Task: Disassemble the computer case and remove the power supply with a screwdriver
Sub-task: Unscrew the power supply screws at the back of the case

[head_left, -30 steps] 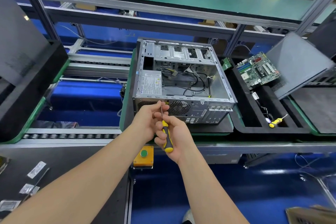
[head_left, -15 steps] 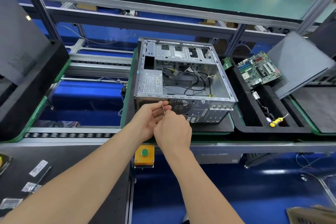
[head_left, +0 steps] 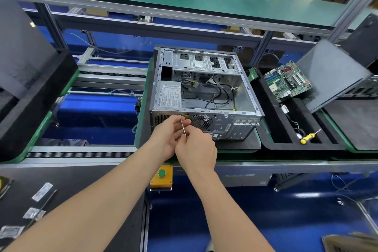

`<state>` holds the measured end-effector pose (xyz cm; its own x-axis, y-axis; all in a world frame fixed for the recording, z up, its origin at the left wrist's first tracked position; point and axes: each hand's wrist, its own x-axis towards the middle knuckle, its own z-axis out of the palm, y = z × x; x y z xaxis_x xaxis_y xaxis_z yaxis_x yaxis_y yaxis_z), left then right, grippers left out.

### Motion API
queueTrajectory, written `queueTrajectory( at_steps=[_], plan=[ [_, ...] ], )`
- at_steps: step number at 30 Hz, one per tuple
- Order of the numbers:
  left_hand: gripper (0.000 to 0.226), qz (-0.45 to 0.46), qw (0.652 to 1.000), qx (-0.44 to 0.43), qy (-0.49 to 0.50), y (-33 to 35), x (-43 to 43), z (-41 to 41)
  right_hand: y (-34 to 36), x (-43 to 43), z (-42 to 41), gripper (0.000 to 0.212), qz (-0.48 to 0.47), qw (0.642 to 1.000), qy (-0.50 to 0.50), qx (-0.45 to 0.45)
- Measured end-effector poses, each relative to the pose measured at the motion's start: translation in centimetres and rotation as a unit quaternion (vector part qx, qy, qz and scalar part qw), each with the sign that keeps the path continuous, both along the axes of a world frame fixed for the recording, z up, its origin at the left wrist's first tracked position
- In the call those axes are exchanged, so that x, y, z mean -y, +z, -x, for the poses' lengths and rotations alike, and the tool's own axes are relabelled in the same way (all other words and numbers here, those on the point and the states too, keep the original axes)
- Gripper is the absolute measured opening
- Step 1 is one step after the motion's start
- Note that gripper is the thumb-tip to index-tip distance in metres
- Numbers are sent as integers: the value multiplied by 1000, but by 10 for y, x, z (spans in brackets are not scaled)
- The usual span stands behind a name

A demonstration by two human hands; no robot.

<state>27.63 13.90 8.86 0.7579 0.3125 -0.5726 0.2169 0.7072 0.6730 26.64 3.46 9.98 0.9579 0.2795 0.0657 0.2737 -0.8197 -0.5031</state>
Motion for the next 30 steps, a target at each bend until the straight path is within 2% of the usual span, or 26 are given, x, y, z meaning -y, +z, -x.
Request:
queueTrajectory(
  at_steps=[7,11,15,20,23,26,30],
  plan=[
    [16,-24,1000,12,5,0,14,1,-9,13,-1,9,-62,997,-10,-53],
    [12,-98,995,13,32,3,38,-4,-13,29,-8,6,-87,994,-6,-72],
    [13,-188,981,26,45,6,72,-16,-18,59,-22,4,-115,992,11,-53],
    [13,-152,986,50,39,16,120,-38,-29,112,-49,10,-165,986,6,-6],
    [13,-124,990,63,33,20,151,-54,-34,143,-65,10,-226,974,-17,24],
    [15,-151,987,61,5,17,180,-74,-38,171,-86,11,-281,957,-56,34],
    [15,-207,976,47,-47,3,218,-110,-45,209,-131,13,-299,947,-116,28]
  ],
)
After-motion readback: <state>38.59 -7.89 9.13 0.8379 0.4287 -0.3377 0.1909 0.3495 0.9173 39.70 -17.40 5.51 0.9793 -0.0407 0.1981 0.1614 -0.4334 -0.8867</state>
